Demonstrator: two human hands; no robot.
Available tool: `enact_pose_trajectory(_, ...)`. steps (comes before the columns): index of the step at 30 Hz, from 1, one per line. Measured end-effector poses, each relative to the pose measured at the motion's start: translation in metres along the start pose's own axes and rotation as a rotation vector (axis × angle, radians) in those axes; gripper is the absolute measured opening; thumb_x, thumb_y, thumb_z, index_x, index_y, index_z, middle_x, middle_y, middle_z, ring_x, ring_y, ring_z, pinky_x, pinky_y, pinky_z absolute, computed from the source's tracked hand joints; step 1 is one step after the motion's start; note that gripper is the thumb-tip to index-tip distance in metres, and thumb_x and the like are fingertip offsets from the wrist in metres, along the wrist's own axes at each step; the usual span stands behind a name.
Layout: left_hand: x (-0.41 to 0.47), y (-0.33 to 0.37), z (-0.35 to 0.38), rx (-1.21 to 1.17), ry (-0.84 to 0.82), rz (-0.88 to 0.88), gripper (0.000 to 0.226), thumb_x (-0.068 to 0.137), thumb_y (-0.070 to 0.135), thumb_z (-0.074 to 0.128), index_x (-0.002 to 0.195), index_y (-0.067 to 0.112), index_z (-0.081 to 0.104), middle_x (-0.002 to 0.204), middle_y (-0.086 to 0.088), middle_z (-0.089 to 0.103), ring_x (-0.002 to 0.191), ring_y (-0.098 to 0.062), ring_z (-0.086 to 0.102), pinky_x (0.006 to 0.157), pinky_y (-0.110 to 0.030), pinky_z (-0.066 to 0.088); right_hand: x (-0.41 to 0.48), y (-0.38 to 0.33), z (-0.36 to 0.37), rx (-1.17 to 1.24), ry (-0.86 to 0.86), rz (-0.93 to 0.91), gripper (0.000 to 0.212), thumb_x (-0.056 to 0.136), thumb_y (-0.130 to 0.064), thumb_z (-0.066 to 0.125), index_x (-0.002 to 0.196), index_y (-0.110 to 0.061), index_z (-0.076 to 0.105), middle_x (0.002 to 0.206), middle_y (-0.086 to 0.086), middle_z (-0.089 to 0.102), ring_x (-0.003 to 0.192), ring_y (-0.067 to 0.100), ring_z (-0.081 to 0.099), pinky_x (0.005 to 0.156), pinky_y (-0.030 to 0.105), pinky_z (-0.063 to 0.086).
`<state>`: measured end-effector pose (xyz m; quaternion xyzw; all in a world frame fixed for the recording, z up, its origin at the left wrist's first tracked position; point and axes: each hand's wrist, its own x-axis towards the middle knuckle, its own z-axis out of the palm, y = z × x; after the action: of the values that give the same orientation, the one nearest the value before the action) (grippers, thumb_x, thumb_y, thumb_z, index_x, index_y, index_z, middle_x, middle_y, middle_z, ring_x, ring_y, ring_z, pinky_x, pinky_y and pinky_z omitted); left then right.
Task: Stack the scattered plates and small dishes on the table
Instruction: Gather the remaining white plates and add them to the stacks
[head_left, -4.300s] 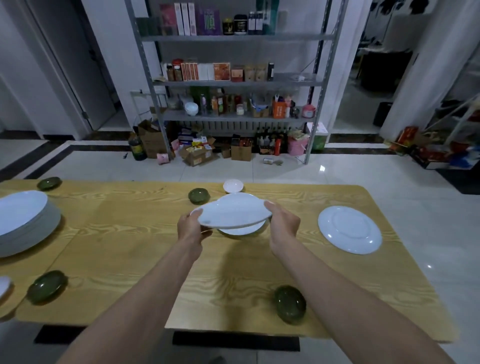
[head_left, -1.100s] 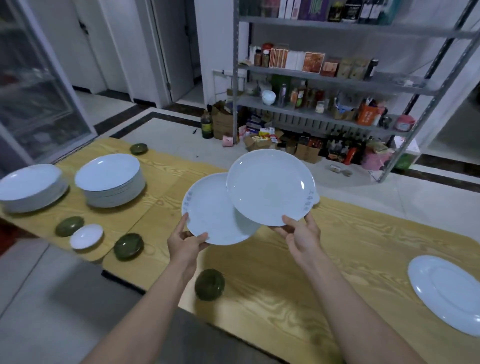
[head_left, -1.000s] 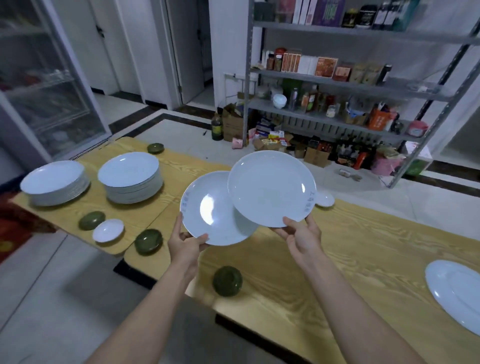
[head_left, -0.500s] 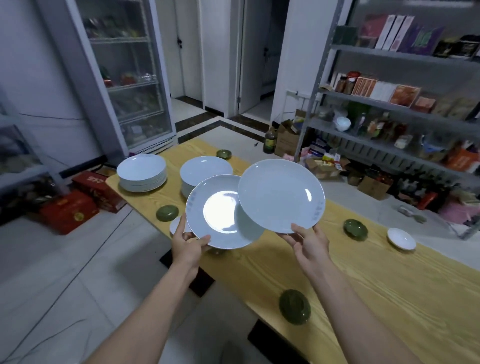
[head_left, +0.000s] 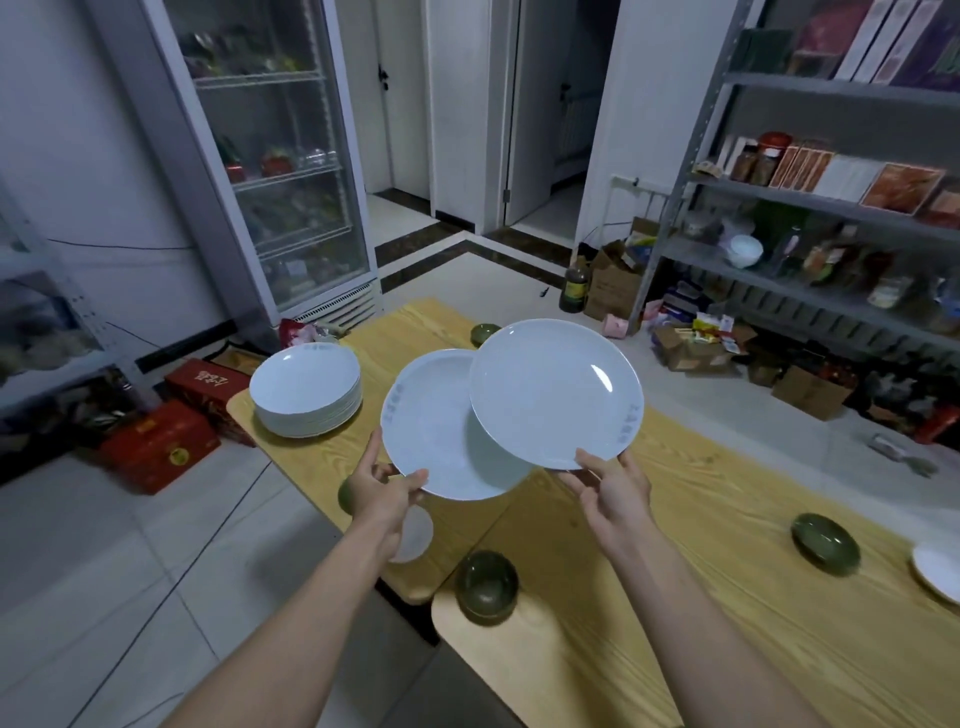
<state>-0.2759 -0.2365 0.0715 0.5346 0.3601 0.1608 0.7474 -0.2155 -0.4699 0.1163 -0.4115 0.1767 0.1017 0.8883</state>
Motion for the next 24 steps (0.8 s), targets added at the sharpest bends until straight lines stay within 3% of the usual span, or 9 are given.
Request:
enact_pose_trajectory(4,0.038,0.009,0.003,0.004,-0.014,-0.029,0.099,0.071,-0.014,0.077,0.146,0.038,0.04,0.104,-0.014,0.07,0.082,-0.024,0.067,0.075,-0.041,0.061,0.025,0.007,0.022,0.015,0.011,0.002,0.056,0.088,0.018,0.056,0.137,-0.009,0.052,0.126,0.012,0.066,0.092,0.028,0.072,0.067,0.04,0.062)
enact_pose_trajectory(6,0.054,0.013,0.007,-0.02,-0.041,-0.038,0.098,0.073,-0.018,0.073,0.148,0.035,0.039,0.107,-0.014,0.069,0.087,-0.026,0.067,0.078,-0.041,0.06,0.035,0.01,0.03,0.01,0.018,-0.002,0.052,0.088,0.017,0.056,0.132,-0.01,0.055,0.125,0.011,0.067,0.095,0.028,0.071,0.074,0.043,0.062)
enact_pose_trajectory(10,0.089,0.017,0.012,-0.021,-0.076,-0.079,0.098,0.074,-0.021,0.07,0.15,0.03,0.036,0.111,-0.015,0.067,0.099,-0.029,0.068,0.079,-0.041,0.06,0.054,0.019,0.043,0.013,0.069,-0.024,0.049,0.087,0.017,0.056,0.128,-0.011,0.057,0.123,0.011,0.067,0.099,0.03,0.07,0.071,0.042,0.062)
enact_pose_trajectory(15,0.125,0.017,0.013,0.017,-0.141,-0.132,0.095,0.075,-0.022,0.068,0.15,0.026,0.036,0.112,-0.016,0.067,0.1,-0.027,0.067,0.075,-0.037,0.06,0.068,0.036,0.056,0.05,0.146,-0.069,0.049,0.088,0.018,0.054,0.127,-0.012,0.058,0.121,0.011,0.068,0.083,0.026,0.075,0.073,0.044,0.061)
enact_pose_trajectory(18,0.144,0.02,0.015,0.037,-0.185,-0.147,0.092,0.077,-0.021,0.067,0.152,0.023,0.034,0.116,-0.018,0.066,0.101,-0.027,0.066,0.083,-0.043,0.058,0.076,0.046,0.063,0.055,0.181,-0.088,0.044,0.088,0.019,0.053,0.119,-0.012,0.061,0.123,0.012,0.067,0.096,0.031,0.07,0.074,0.046,0.062)
enact_pose_trajectory(21,0.16,0.025,0.016,0.078,-0.213,-0.145,0.089,0.078,-0.018,0.069,0.151,0.021,0.035,0.114,-0.015,0.068,0.1,-0.025,0.066,0.08,-0.04,0.059,0.081,0.057,0.07,0.054,0.215,-0.101,0.042,0.088,0.02,0.053,0.11,-0.014,0.063,0.122,0.013,0.066,0.109,0.035,0.065,0.076,0.049,0.061)
enact_pose_trajectory(24,0.171,0.027,0.015,0.077,-0.247,-0.162,0.087,0.079,-0.014,0.071,0.152,0.015,0.033,0.106,-0.009,0.069,0.102,-0.023,0.066,0.086,-0.041,0.058,0.085,0.07,0.076,0.033,0.255,-0.087,0.045,0.087,0.019,0.055,0.119,-0.013,0.061,0.125,0.013,0.066,0.111,0.035,0.064,0.077,0.048,0.06)
